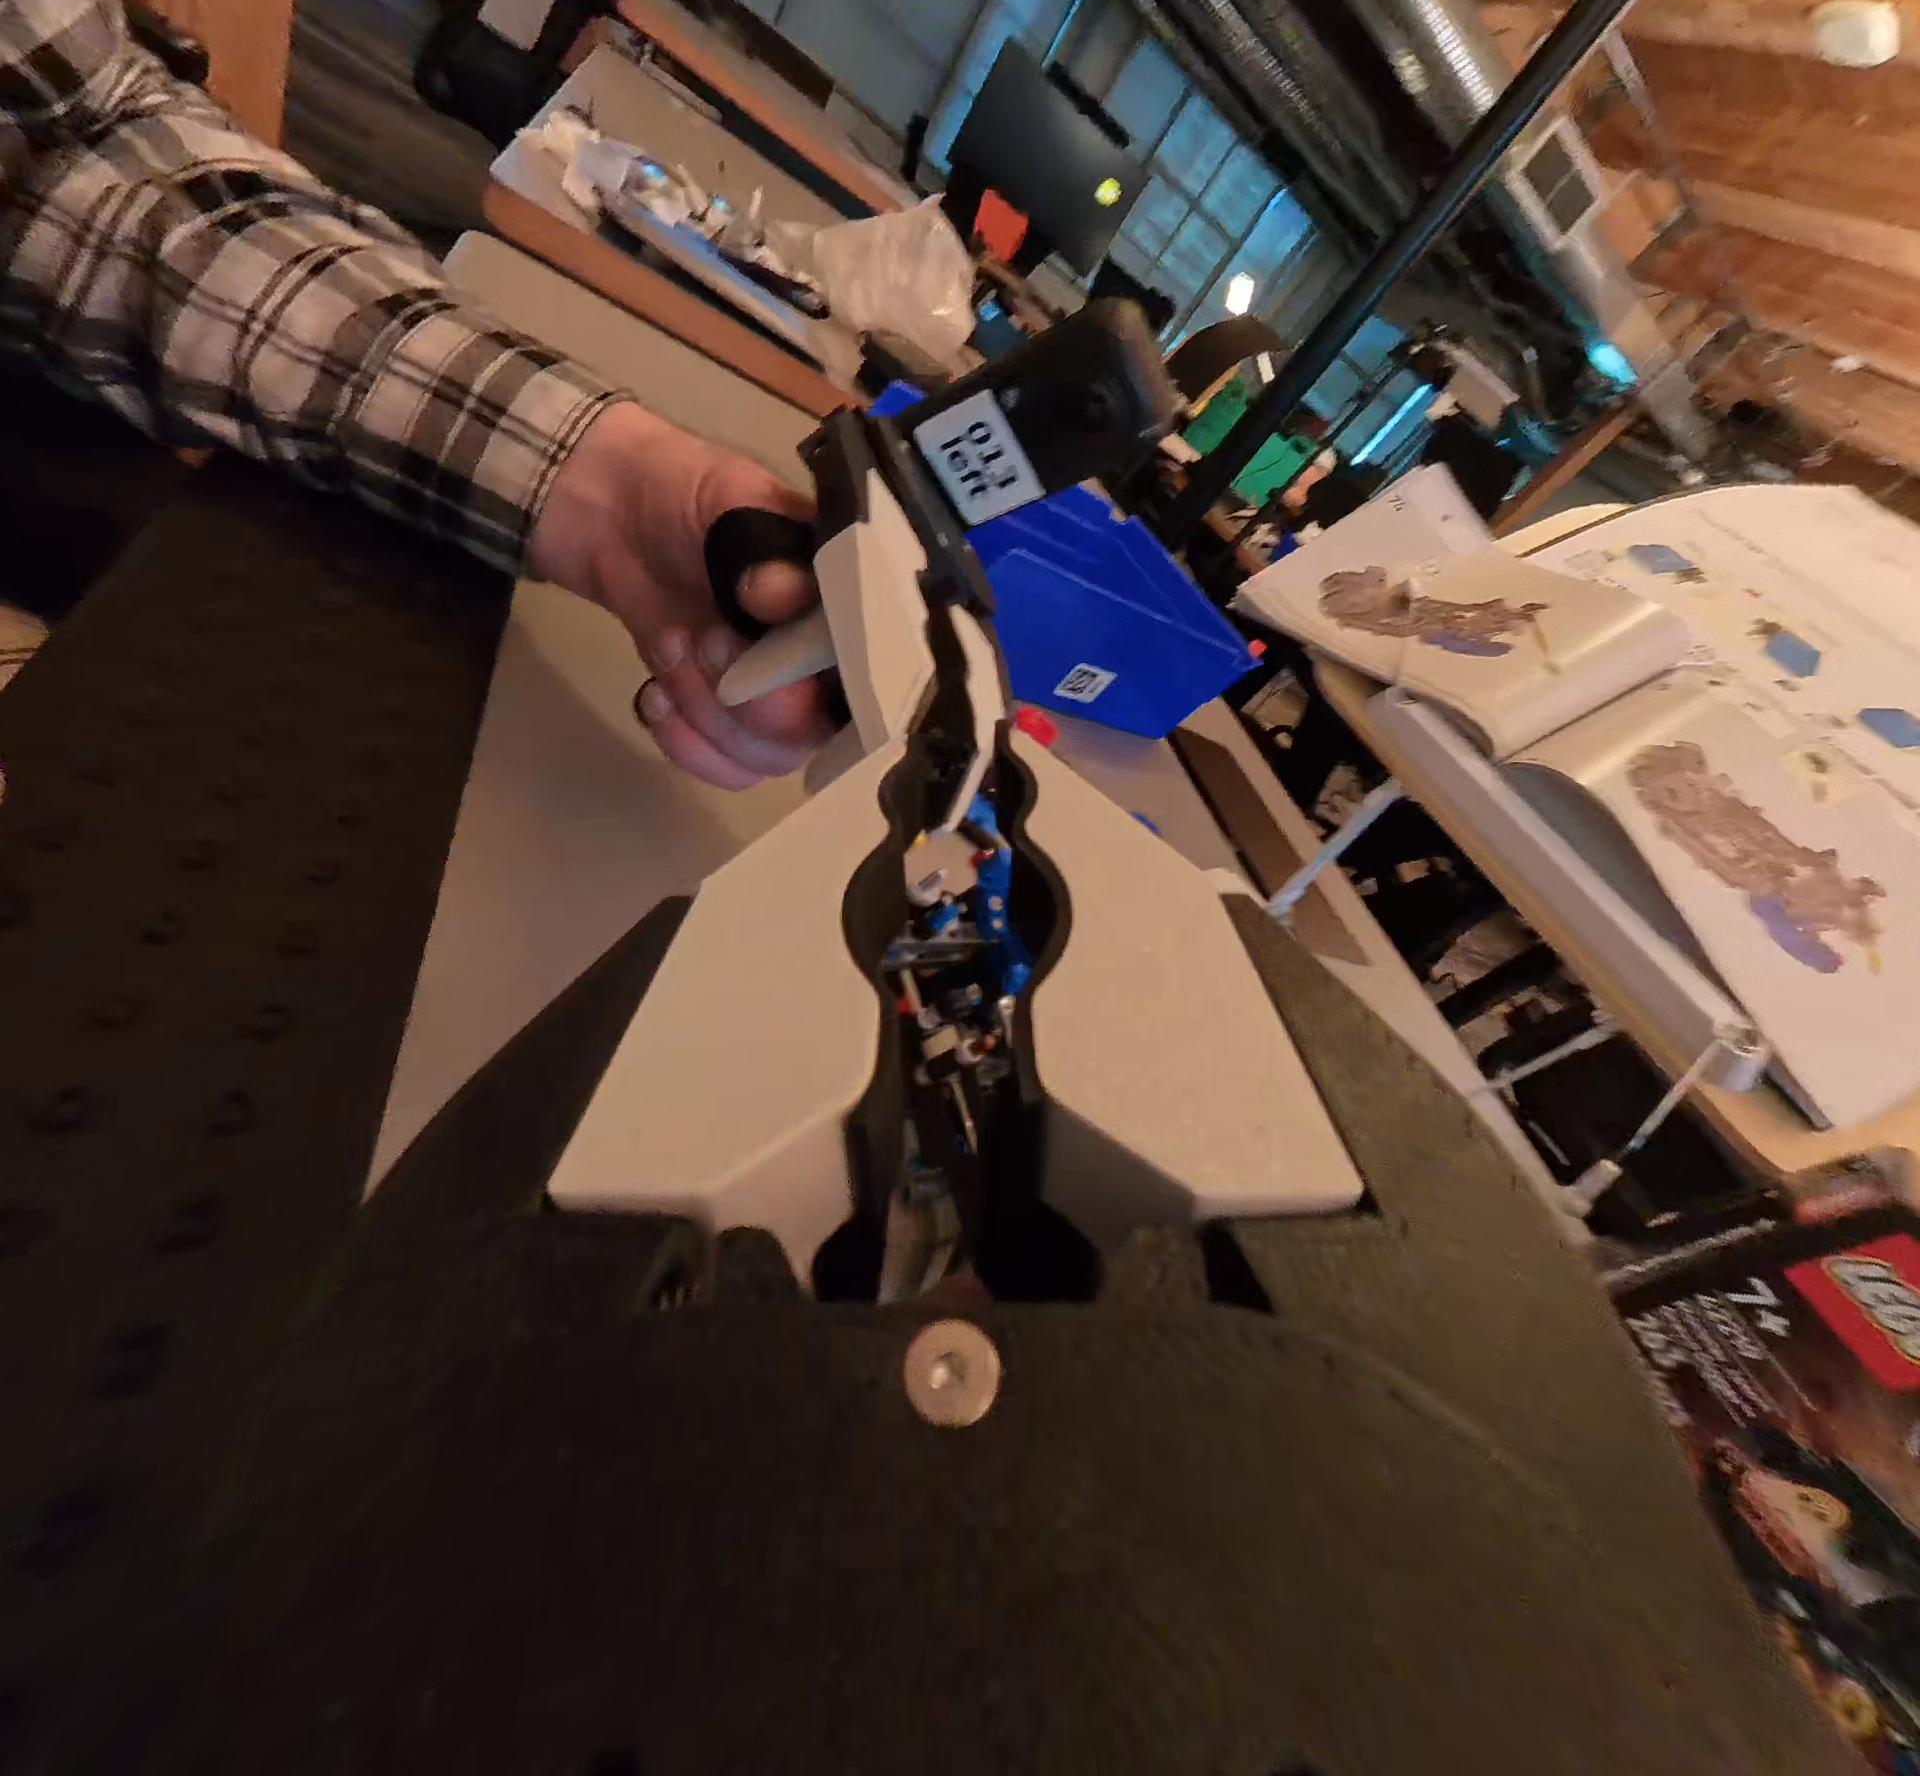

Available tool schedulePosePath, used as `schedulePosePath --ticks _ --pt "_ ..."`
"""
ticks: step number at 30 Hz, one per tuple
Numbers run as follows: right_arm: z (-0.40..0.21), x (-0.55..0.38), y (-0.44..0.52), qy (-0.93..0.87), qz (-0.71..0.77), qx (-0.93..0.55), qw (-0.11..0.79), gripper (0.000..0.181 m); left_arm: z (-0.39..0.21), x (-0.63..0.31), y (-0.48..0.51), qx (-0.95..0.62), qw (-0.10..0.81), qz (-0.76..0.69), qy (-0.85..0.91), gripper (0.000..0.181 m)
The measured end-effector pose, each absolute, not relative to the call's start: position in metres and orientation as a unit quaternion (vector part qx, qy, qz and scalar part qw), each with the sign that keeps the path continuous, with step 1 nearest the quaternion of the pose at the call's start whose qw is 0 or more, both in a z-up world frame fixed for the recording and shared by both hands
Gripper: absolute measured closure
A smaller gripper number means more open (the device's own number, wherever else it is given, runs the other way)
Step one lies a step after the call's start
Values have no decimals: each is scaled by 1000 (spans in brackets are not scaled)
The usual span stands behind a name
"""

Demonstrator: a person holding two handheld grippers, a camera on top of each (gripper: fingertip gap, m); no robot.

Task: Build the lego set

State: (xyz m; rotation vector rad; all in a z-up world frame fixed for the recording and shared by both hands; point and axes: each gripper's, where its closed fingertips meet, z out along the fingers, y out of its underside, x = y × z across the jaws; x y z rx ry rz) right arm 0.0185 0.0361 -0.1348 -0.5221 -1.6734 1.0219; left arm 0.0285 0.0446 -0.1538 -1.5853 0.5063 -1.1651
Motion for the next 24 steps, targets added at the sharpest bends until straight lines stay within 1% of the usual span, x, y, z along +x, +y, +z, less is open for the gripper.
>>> schedulePosePath --ticks 2,8,13,17,24 --pt "-143 19 29 -716 427 -208 511 179 -157 32 43 -667 518 -489 220 166" --pt "-146 21 24 -723 447 -207 485 173 -164 37 40 -678 500 -486 232 166" --pt "-152 21 19 -735 450 -202 465 177 -171 41 38 -686 488 -481 244 166" --pt "-152 23 21 -734 464 -209 450 167 -171 42 38 -687 488 -478 248 166" --pt "-158 24 20 -745 459 -206 437 167 -173 41 37 -690 484 -476 251 166"
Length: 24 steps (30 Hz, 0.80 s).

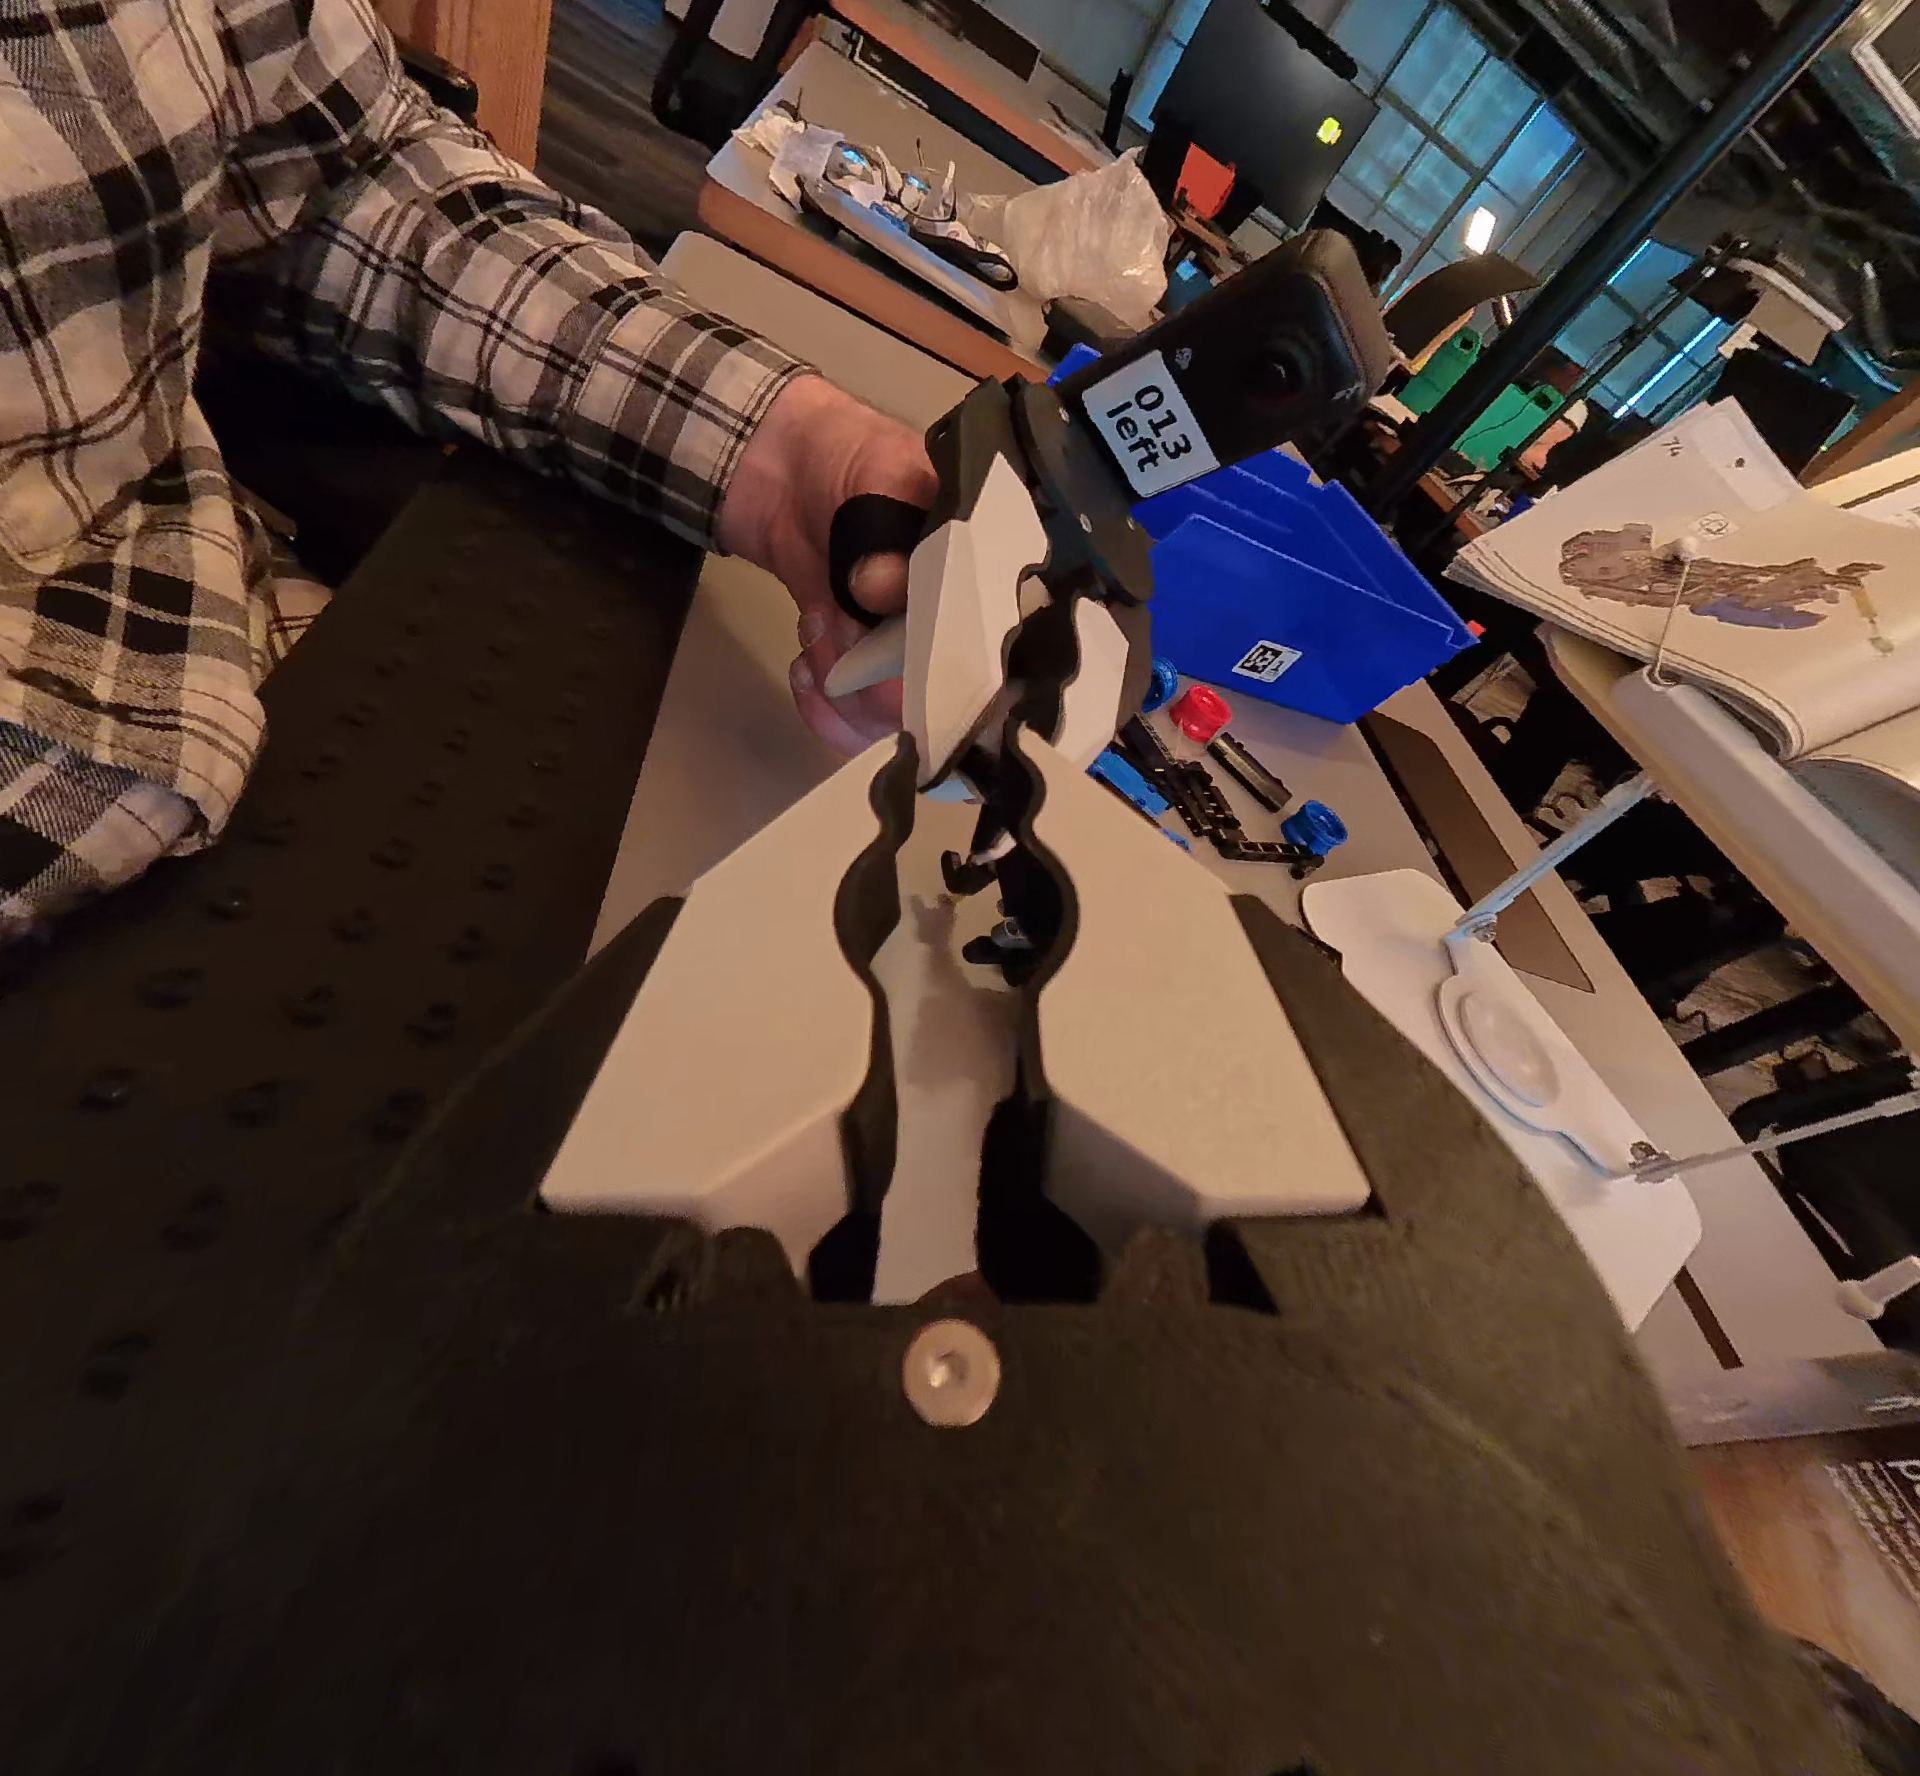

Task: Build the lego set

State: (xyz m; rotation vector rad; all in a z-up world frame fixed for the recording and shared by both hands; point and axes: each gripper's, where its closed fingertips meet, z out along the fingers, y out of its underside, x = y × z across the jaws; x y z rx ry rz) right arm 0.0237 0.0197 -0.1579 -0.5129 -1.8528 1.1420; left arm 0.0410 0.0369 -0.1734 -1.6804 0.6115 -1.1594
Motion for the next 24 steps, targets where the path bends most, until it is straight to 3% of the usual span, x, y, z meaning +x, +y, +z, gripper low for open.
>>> schedulePosePath --ticks 10,24 --pt "-157 24 23 -743 466 -212 432 163 -173 41 35 -687 482 -481 254 166" --pt "-169 30 7 -769 461 -186 401 172 -175 47 24 -691 464 -481 275 166"
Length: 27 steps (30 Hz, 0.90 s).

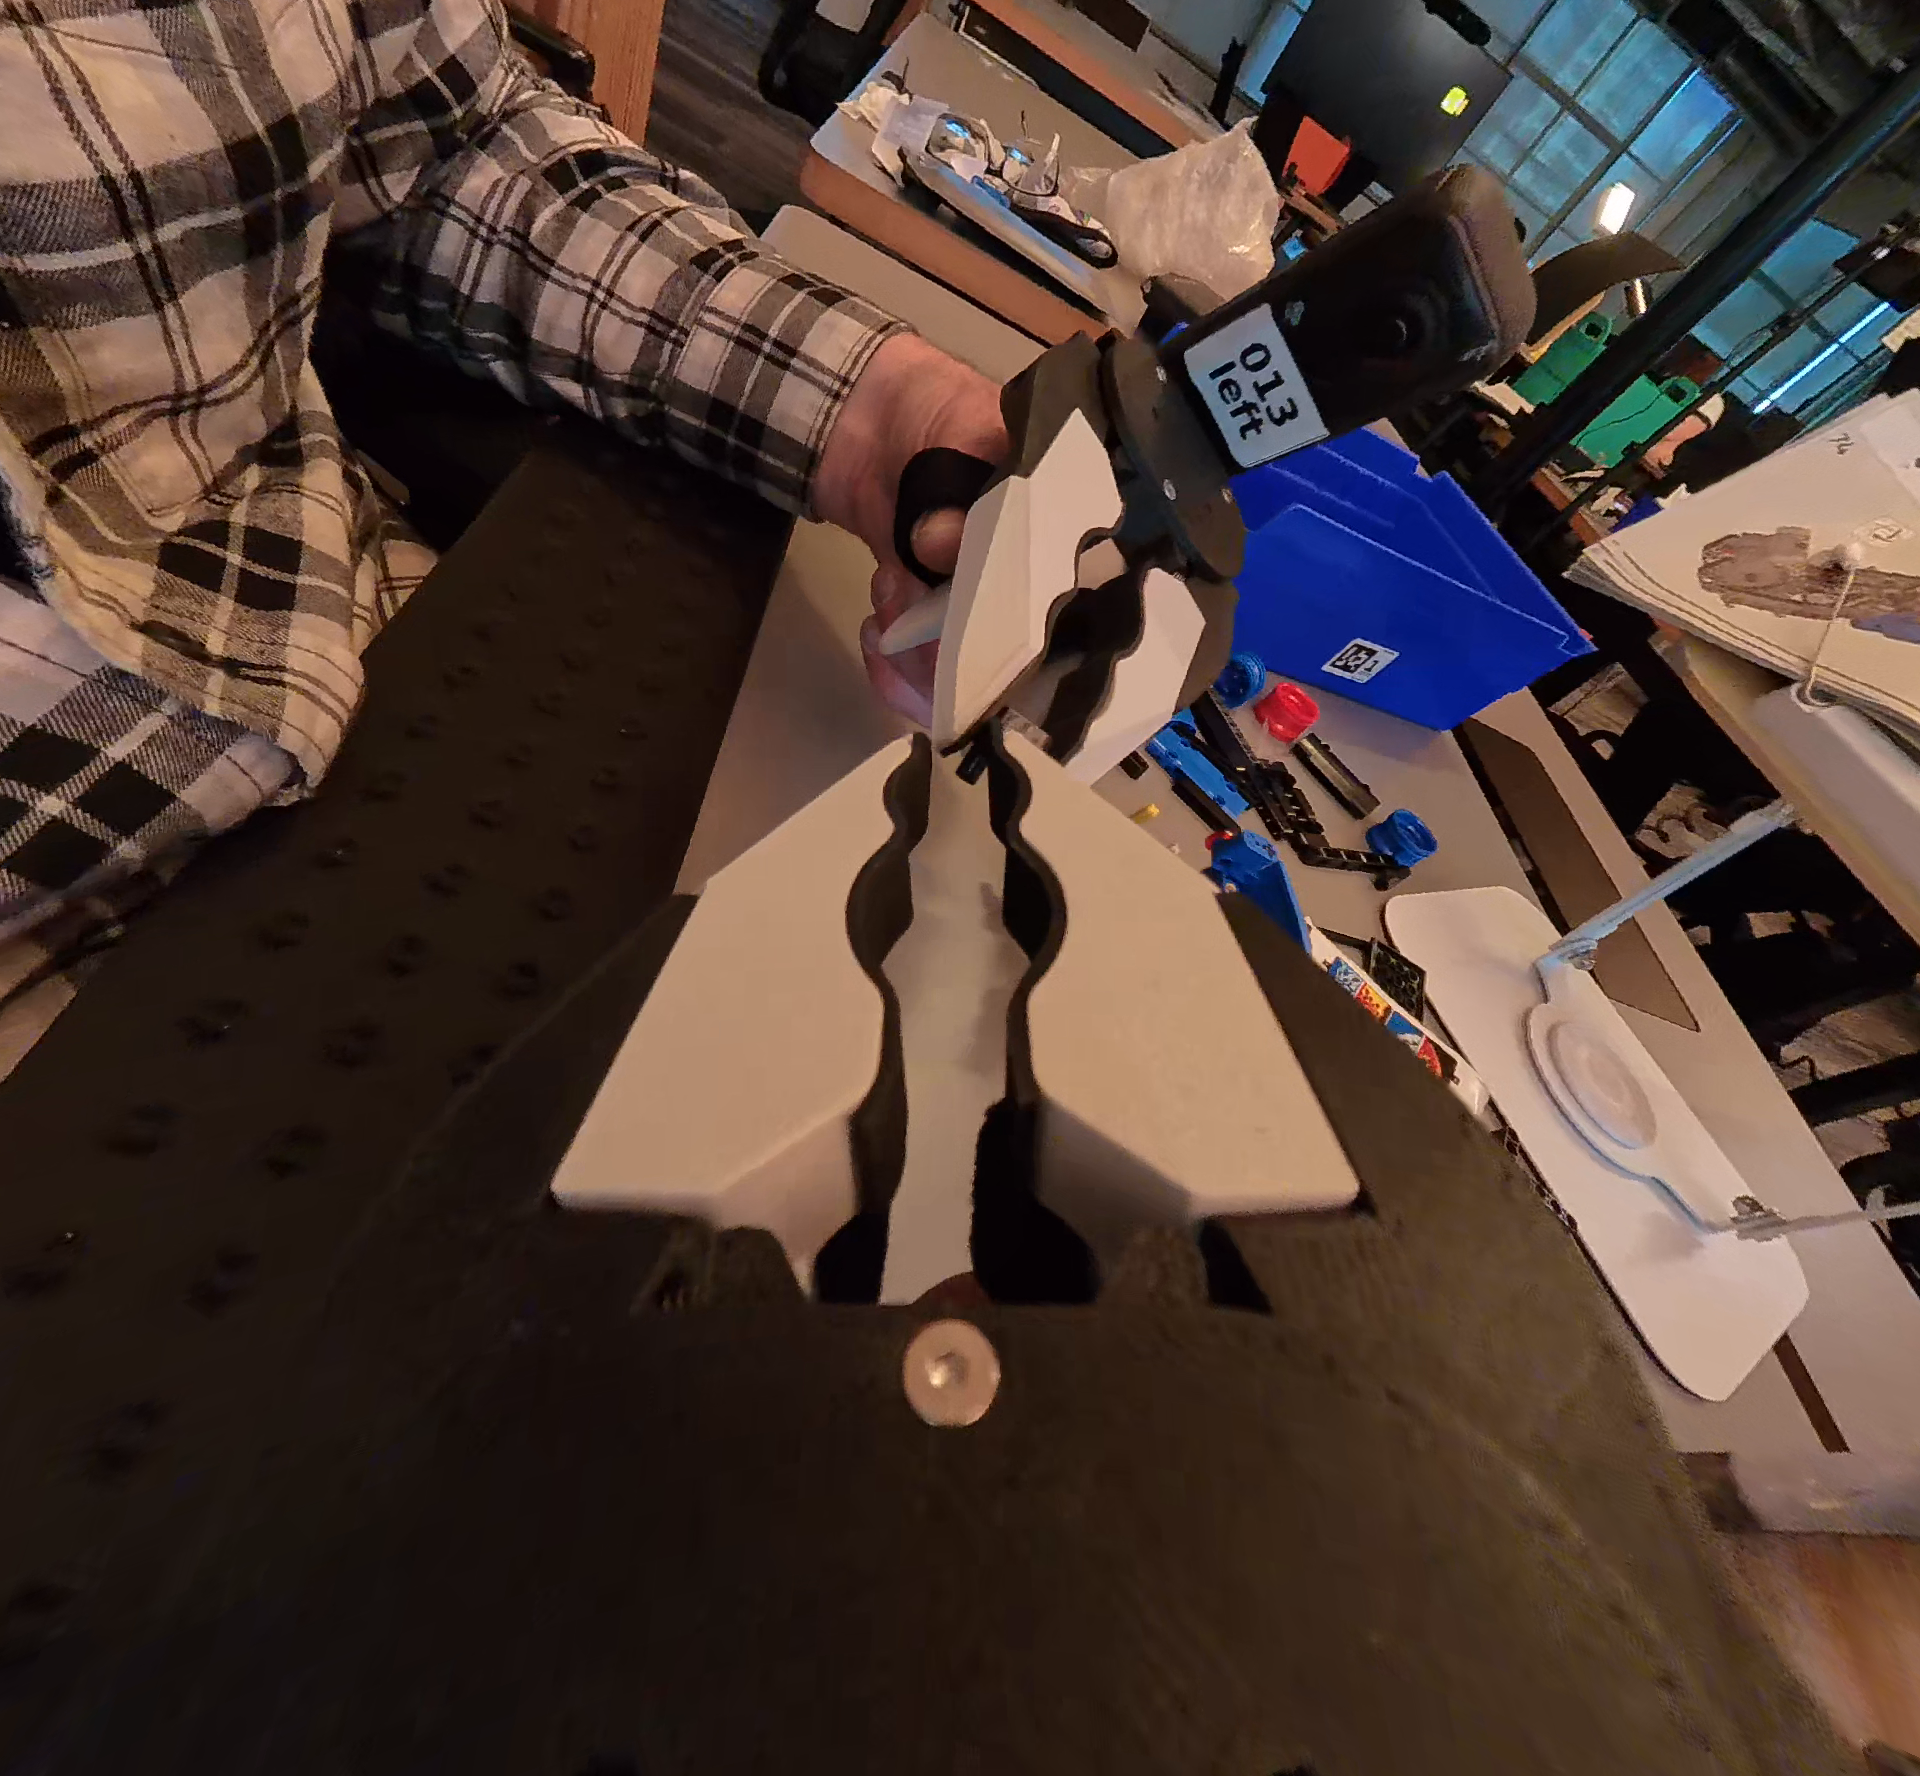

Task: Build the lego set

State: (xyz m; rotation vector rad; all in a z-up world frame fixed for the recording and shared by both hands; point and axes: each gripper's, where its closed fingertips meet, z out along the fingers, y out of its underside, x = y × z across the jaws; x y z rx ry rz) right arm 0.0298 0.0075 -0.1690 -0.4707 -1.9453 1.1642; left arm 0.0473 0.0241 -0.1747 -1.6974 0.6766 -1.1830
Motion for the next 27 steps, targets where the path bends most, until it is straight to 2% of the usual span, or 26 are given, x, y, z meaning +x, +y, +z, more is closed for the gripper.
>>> schedulePosePath --ticks 9,16,19,22,27 --pt "-170 26 10 -770 445 -192 415 166 -178 45 24 -697 458 -479 274 166" --pt "-179 33 -5 -790 450 -167 382 175 -178 49 14 -695 445 -482 293 167" --pt "-184 36 -17 -797 456 -153 366 172 -179 51 3 -698 438 -468 319 167" --pt "-187 33 -21 -798 454 -155 365 168 -179 50 1 -699 441 -467 314 167" --pt "-185 28 -13 -792 441 -164 389 172 -181 48 7 -701 439 -478 294 167"
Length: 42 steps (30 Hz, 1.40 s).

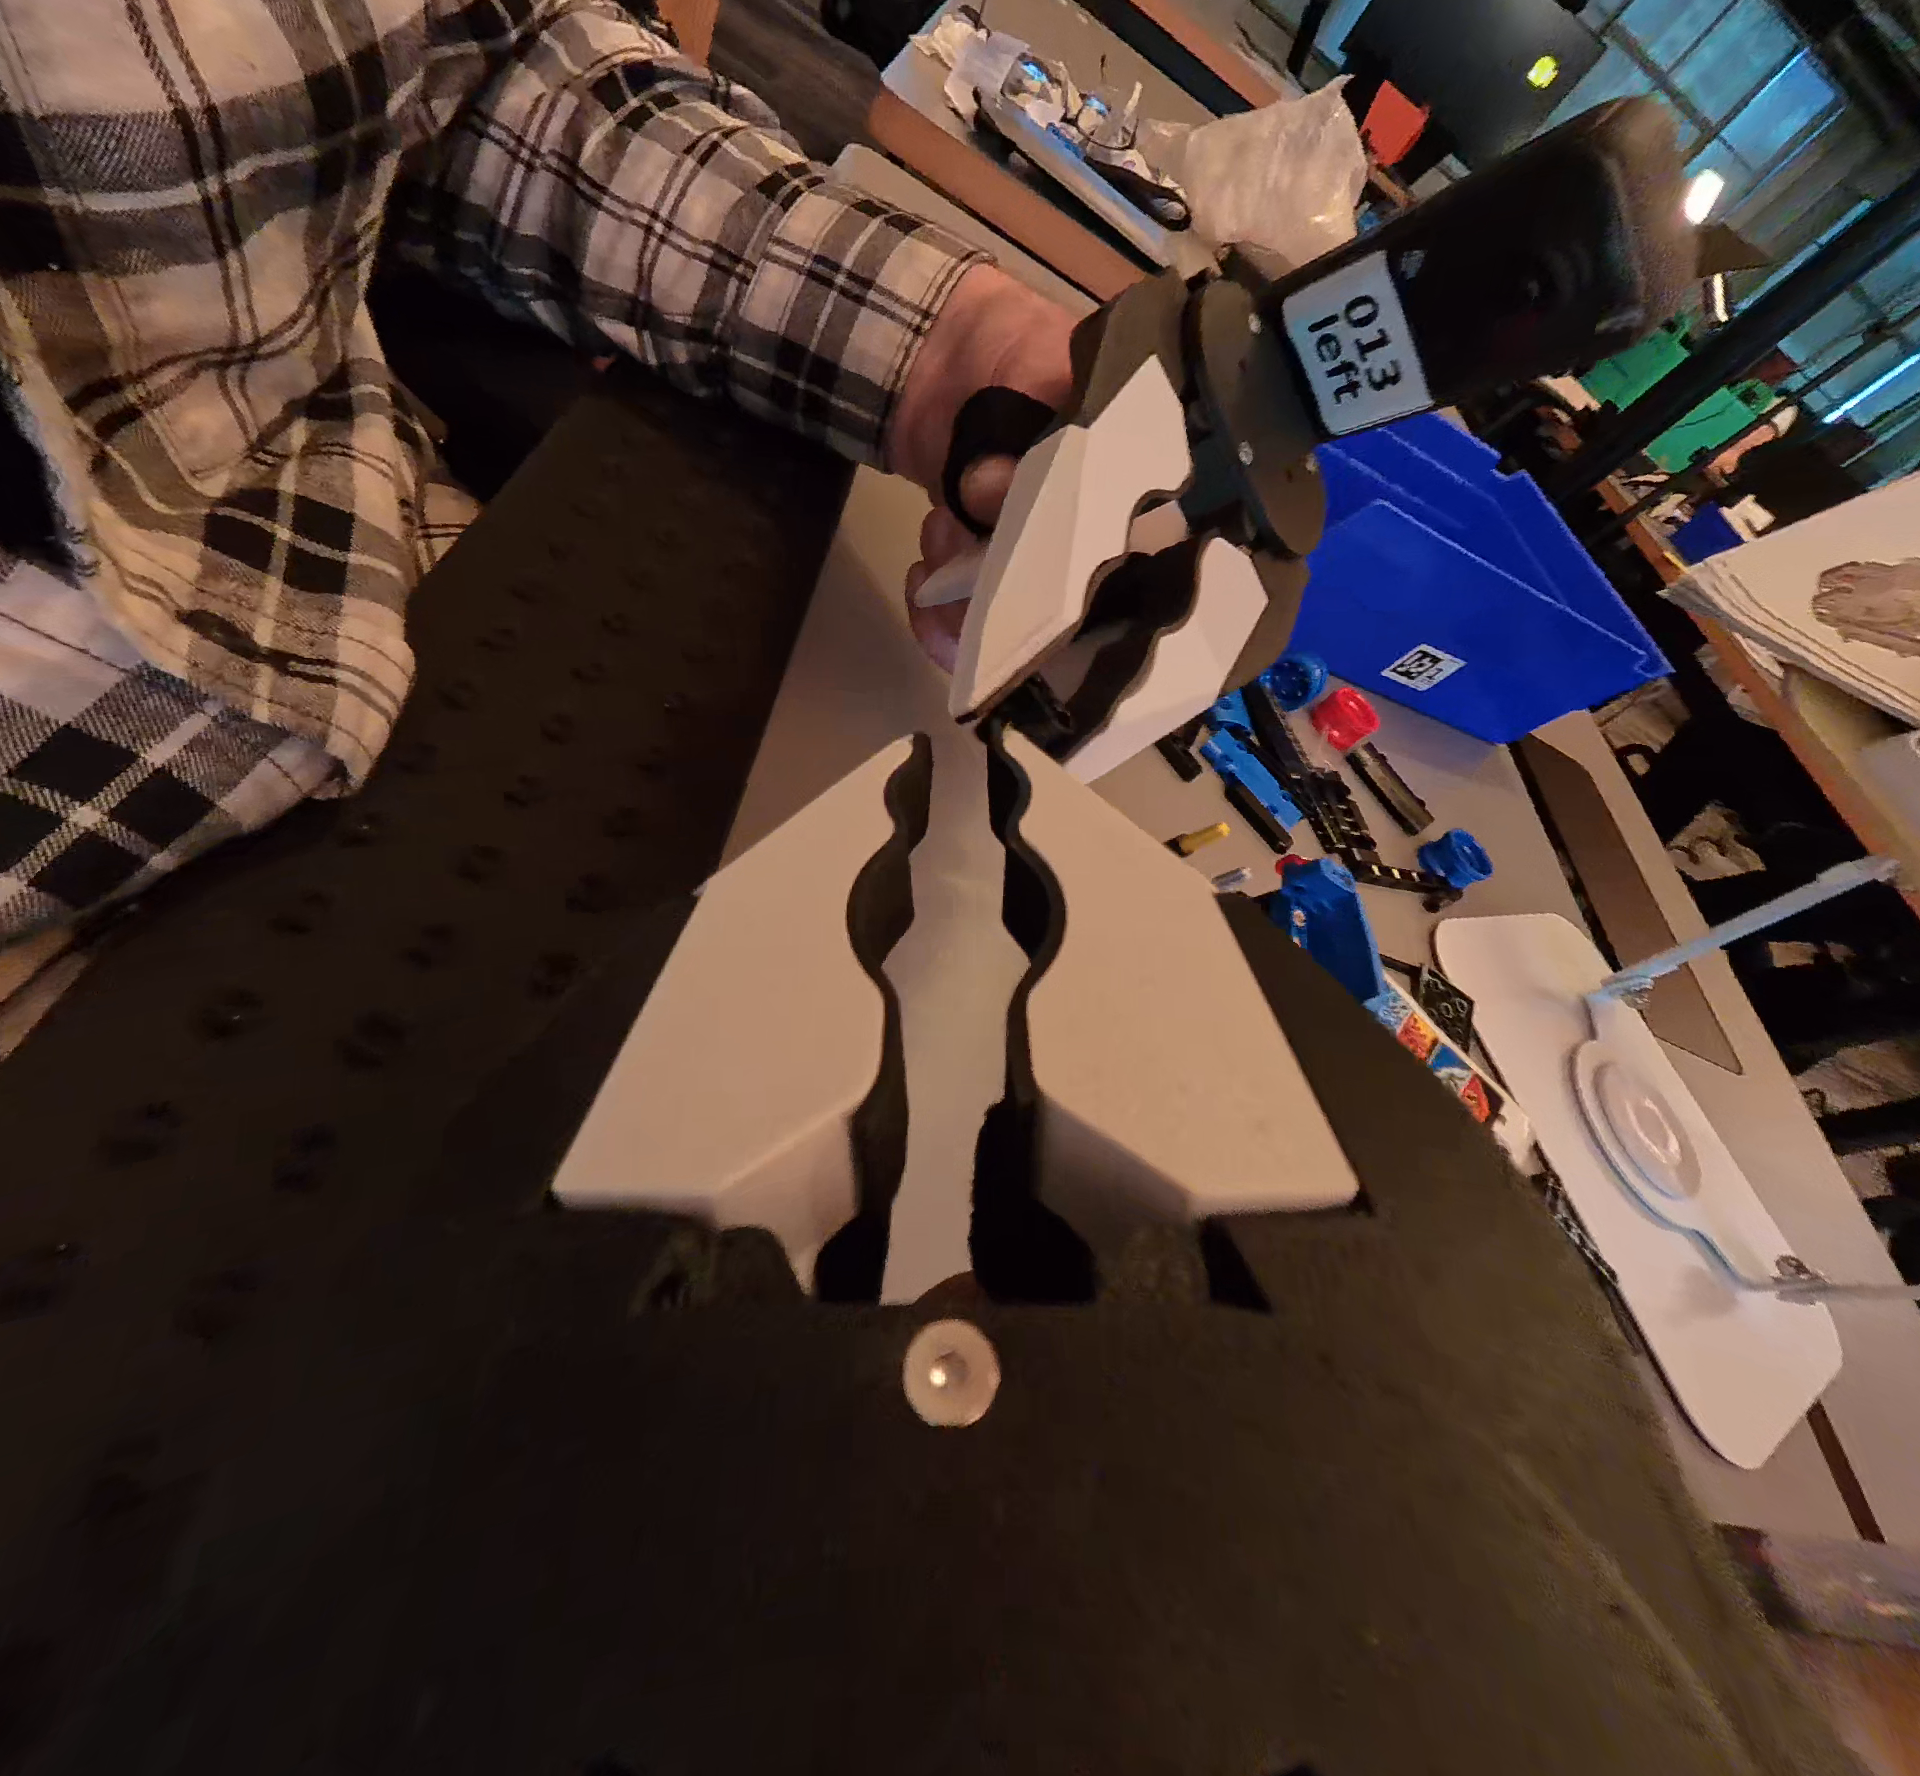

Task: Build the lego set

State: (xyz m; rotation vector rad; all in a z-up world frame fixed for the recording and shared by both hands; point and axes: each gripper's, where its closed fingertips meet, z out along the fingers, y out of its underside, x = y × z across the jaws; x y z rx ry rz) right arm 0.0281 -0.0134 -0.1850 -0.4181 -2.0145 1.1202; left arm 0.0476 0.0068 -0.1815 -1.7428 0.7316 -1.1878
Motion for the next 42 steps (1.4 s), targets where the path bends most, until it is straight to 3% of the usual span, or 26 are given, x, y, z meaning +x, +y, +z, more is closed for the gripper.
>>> schedulePosePath --ticks 18,28,42 --pt "-173 20 0 -772 402 -171 461 167 -179 45 16 -690 442 -510 261 167" --pt "-165 14 12 -757 370 -186 505 178 -169 36 30 -678 471 -521 215 167" --pt "-156 10 22 -736 392 -212 509 179 -164 29 39 -669 494 -524 186 161"
